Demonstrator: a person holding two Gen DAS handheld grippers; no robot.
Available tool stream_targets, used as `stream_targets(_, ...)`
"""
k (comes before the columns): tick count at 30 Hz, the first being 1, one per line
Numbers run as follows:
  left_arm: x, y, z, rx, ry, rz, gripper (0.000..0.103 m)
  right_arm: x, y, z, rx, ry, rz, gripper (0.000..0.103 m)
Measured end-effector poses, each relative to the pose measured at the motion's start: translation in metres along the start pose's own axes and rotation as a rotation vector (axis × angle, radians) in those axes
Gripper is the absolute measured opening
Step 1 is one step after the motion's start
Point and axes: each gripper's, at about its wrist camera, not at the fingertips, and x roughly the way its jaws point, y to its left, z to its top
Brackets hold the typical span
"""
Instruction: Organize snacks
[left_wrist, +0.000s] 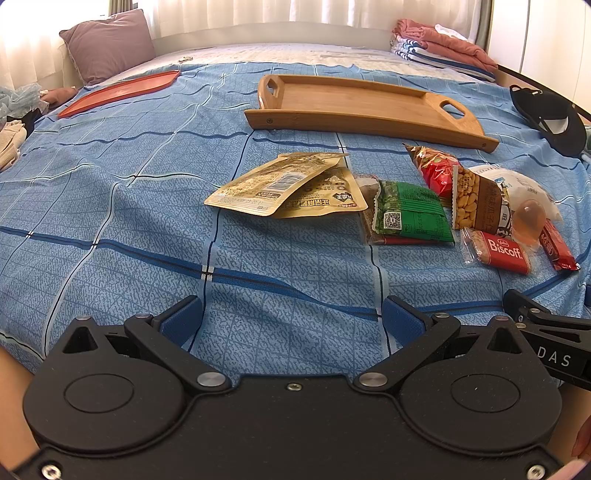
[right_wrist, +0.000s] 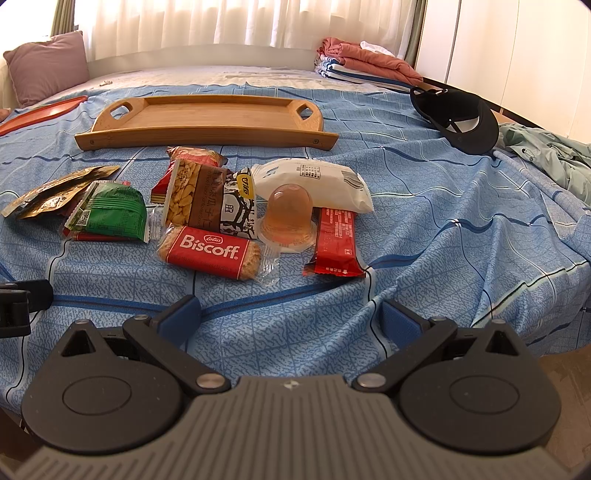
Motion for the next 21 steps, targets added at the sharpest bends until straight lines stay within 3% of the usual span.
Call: stream_targets(21, 0.0018, -0.0014, -0.0015, 0.001, 0.0, 0.0, 0.103, -0.0005, 0.0002, -0.0006, -0.001, -0.002, -0.001, 0.103)
